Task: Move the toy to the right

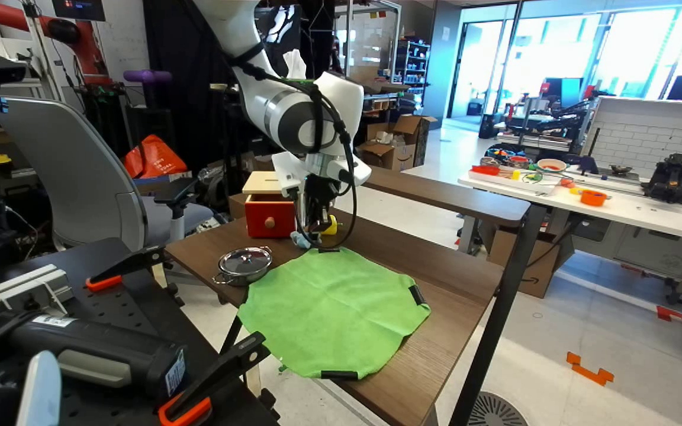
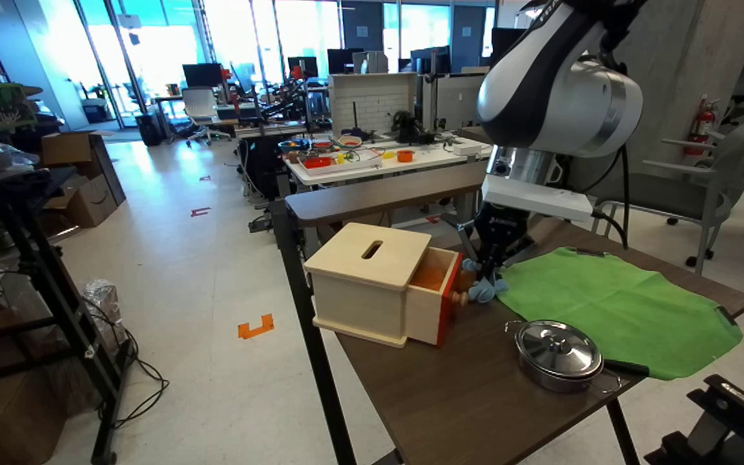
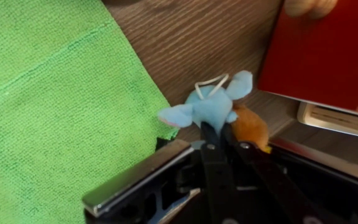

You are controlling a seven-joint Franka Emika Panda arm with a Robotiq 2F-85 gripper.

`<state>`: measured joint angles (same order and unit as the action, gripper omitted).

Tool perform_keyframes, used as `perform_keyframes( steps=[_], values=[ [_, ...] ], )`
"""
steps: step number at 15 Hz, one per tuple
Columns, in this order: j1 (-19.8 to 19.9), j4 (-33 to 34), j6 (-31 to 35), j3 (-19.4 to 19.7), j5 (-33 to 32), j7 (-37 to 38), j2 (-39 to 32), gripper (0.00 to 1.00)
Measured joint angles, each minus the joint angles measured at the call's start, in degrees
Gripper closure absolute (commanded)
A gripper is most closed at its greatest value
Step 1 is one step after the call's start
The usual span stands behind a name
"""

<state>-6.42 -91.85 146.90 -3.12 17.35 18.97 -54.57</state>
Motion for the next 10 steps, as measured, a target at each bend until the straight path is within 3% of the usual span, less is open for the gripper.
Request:
perform_keyframes(
  steps=[7,10],
  values=[
    [1.7,-1.9,-6.4,0.2,0.1,0.2,6.6,0.99],
    [3.3,-2.4,-8.0,2.0,0.1,1.7,10.5,0.99]
  ],
)
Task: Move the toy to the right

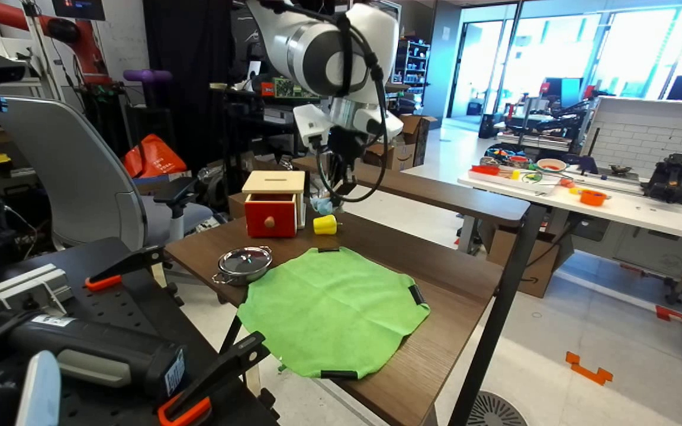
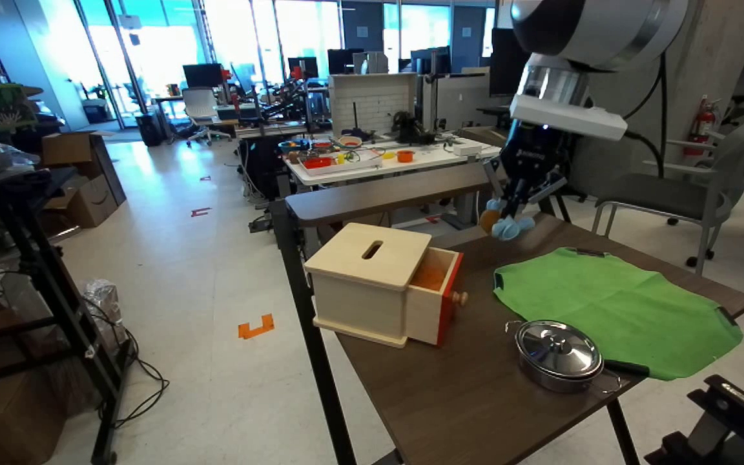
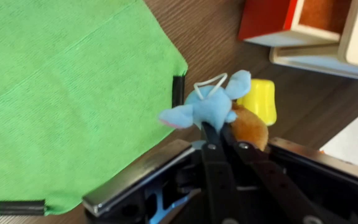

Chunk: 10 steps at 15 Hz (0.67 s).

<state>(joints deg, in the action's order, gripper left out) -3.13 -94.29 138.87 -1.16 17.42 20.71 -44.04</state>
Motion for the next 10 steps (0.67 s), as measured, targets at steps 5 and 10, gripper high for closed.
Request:
perform_keyframes(
  steps=[5,10],
  values=[
    [4.1,0.6,0.0,5.1,0.0,3.1,2.3,0.99],
    [8.1,1.5,0.1,8.6,0.0,5.3,1.7,0.99]
  ],
)
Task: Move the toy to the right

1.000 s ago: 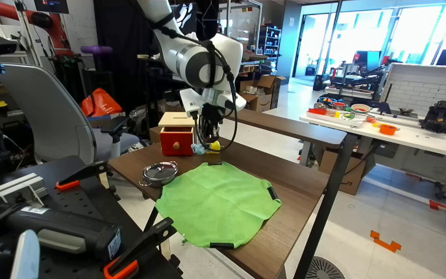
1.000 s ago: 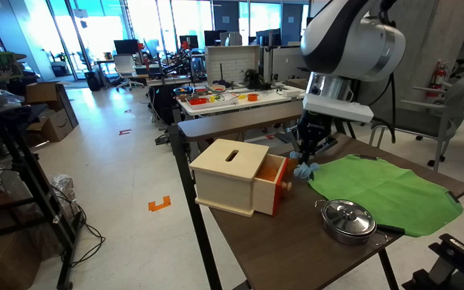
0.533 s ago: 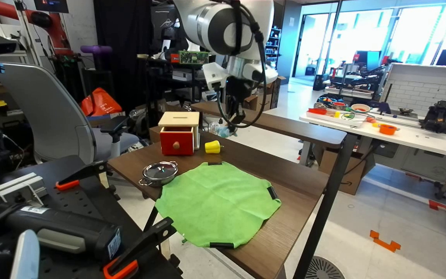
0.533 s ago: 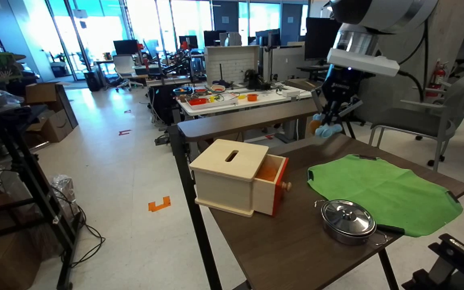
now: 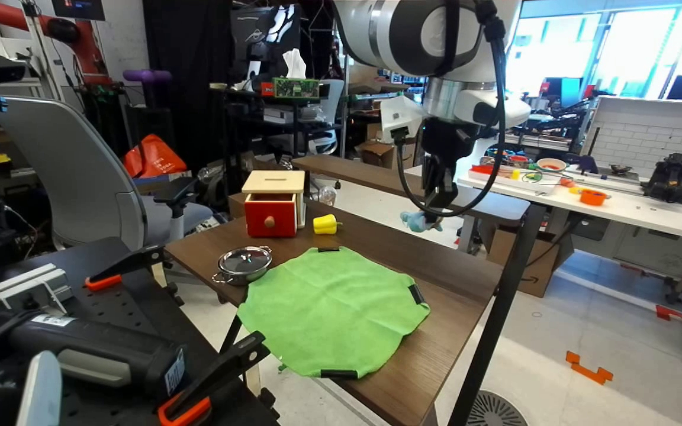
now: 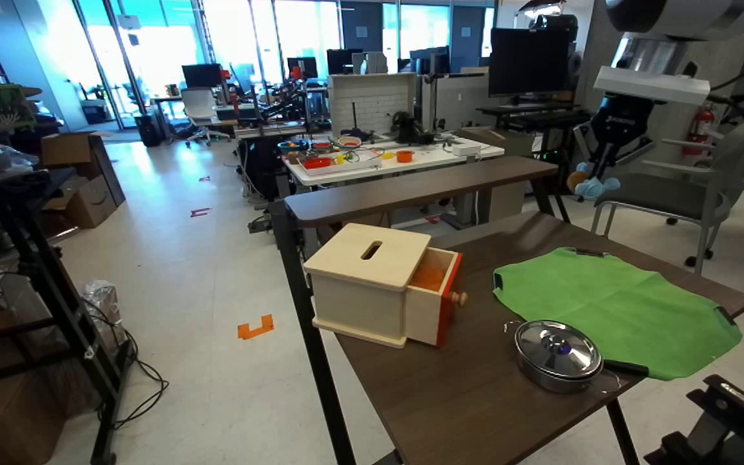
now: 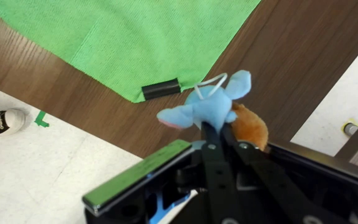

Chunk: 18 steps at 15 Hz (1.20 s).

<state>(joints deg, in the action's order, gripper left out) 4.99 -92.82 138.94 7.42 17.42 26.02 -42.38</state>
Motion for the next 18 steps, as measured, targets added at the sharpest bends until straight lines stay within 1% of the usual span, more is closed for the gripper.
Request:
perform_keyframes(
  steps=[3,11,12,13,18],
  values=[
    [1.2,2.0,0.2,1.0,0.0,1.7,-2.4,0.99],
    [1.3,11.2,0.1,4.0,-0.2,10.4,-13.5,0.99],
    [1.3,12.7,0.0,4.2,-0.2,11.6,-15.0,0.85],
    [1.3,14.0,-0.1,4.4,-0.2,12.7,-16.3,0.68],
    [1.3,19.3,-1.5,4.5,-0.5,16.0,-20.1,0.33]
  ],
)
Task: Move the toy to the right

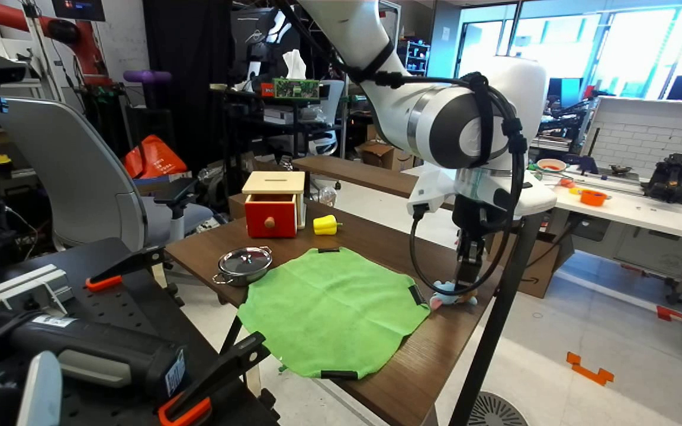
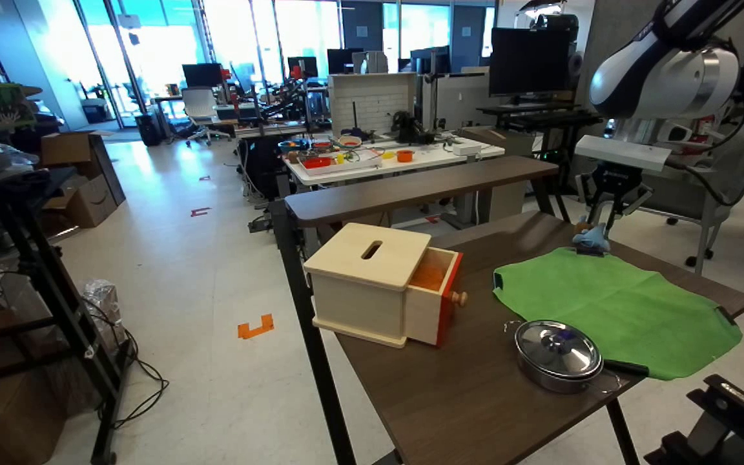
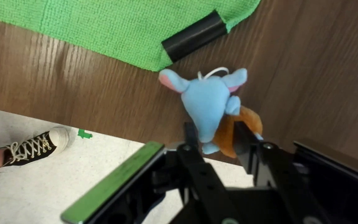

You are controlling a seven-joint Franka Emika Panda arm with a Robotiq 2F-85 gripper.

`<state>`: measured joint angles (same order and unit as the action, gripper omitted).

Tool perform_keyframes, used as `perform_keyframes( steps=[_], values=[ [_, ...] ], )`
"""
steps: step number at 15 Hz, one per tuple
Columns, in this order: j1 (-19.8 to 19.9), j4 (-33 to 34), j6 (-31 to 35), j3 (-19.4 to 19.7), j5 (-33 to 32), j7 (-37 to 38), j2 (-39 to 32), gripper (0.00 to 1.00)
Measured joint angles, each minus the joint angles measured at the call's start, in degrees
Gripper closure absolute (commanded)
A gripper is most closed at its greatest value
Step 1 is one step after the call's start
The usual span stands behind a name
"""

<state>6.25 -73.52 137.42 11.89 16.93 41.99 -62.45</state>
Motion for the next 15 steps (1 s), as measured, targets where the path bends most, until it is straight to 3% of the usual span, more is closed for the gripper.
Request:
perform_keyframes(
  steps=[4,5,9,12,15],
  values=[
    [0.0,2.8,-2.1,-0.1,0.0,1.2,-0.5,0.03],
    [0.0,3.1,-2.2,-0.2,0.0,1.3,-0.4,0.00],
    [-0.4,1.2,-2.4,-1.8,0.0,1.3,3.3,0.00],
    [-1.6,-5.6,-2.5,-3.7,0.1,0.1,10.9,0.00],
    [-3.1,-13.6,-8.2,-5.2,0.0,-2.7,18.8,0.00]
  ],
)
